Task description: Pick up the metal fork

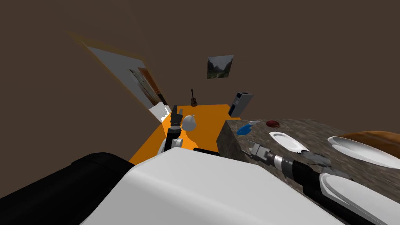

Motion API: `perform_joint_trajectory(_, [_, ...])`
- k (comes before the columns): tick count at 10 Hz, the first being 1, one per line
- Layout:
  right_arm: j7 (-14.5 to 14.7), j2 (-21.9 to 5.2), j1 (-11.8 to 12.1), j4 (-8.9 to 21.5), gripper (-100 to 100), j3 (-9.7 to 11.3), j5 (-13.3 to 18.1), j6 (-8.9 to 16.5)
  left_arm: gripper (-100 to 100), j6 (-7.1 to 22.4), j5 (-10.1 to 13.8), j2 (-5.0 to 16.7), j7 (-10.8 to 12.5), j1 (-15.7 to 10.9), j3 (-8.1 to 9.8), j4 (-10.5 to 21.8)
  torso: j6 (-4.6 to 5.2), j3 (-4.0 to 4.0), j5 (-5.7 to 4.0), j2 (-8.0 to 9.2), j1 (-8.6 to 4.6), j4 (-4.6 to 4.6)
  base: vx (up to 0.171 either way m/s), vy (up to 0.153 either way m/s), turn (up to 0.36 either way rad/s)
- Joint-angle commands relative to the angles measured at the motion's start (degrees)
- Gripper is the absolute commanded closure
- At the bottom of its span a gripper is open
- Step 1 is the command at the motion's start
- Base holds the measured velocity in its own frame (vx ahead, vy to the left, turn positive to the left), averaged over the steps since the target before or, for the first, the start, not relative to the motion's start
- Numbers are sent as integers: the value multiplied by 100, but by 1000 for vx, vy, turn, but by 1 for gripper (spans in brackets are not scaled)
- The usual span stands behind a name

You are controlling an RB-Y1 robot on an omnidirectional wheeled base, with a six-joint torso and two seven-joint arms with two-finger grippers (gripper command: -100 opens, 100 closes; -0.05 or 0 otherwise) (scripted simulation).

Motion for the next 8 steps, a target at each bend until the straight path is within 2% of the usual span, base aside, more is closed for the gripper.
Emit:
perform_joint_trajectory(1, [7,-262,67,36,-100,-22,209,2,0,0,0,0,0,0,0,0,0,0,0,0,0,0,-22,-46,73])
perform_joint_trajectory(4, [20,-714,201,210,-100,-29,633,7,0,0,0,0,0,1,0,0,2,1,1,1,8,1,-20,-31,99])
perform_joint_trajectory(5, [20,-770,201,210,-100,-29,669,7,0,0,0,0,0,0,0,0,1,0,2,0,7,0,-13,-28,64])
perform_joint_trajectory(7, [31,-1174,324,361,-100,-35,1059,10,0,0,0,0,0,0,0,0,2,-1,2,-1,10,0,-22,-31,144])
perform_joint_trajectory(8, [31,-1227,324,361,-100,-35,1086,10,0,0,0,0,0,0,0,0,2,1,1,1,5,1,-21,-44,67])
